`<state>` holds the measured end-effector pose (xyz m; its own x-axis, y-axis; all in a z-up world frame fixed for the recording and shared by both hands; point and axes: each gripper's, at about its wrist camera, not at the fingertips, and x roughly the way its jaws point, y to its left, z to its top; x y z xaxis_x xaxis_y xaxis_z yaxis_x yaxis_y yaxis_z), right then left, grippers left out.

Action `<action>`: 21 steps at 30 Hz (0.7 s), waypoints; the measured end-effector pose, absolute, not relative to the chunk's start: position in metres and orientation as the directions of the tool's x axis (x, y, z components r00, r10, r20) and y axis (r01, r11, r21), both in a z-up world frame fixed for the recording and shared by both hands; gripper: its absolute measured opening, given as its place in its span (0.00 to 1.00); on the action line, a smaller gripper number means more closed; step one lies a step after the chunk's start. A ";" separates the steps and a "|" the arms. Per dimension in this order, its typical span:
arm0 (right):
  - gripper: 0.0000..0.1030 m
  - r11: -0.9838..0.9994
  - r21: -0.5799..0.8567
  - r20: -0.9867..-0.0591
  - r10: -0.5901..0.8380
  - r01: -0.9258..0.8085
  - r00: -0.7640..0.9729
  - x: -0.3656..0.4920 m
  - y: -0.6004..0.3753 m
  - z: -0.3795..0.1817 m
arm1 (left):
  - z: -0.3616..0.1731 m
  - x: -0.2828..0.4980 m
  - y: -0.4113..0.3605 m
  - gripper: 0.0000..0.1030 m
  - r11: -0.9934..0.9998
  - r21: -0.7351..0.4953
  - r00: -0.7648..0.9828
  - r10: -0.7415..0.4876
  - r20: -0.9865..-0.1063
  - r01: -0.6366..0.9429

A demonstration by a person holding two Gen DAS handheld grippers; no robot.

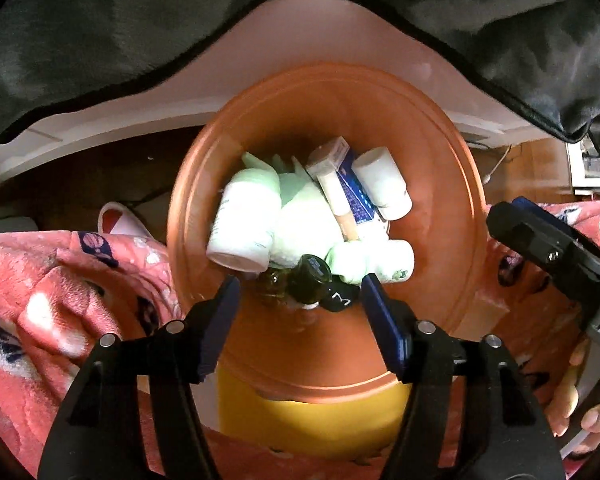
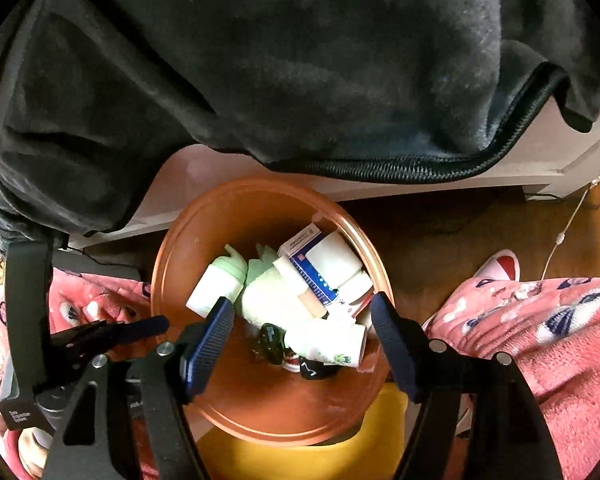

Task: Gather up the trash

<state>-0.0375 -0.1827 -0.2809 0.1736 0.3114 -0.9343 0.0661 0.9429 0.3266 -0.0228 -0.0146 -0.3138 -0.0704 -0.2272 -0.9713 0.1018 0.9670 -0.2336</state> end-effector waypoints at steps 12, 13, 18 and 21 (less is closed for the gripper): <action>0.82 0.971 0.239 -0.888 0.229 -0.024 0.398 -0.049 -0.183 -0.195 | -0.204 -0.031 0.002 0.60 0.983 -0.147 0.271 -0.172 -0.947 0.110; 0.84 0.971 0.236 -0.868 0.225 -0.032 0.443 -0.049 -0.185 -0.176 | -0.186 -0.032 0.005 0.60 0.985 -0.132 0.326 -0.160 -0.932 0.107; 0.95 0.982 0.172 -0.743 0.179 -0.074 0.645 -0.054 -0.185 -0.088 | -0.100 -0.036 0.022 0.71 0.994 -0.094 0.550 -0.111 -0.828 0.060; 0.95 0.988 0.119 -0.655 0.152 -0.097 0.740 -0.060 -0.182 -0.043 | -0.045 -0.041 0.030 0.79 0.997 -0.067 0.682 -0.071 -0.728 0.032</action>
<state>-0.0605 -0.1819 -0.0430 0.7403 0.1518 -0.6549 -0.0970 0.9881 0.1194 -0.0405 0.0304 -0.0445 0.6815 -0.0709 -0.7283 0.0325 0.9972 -0.0667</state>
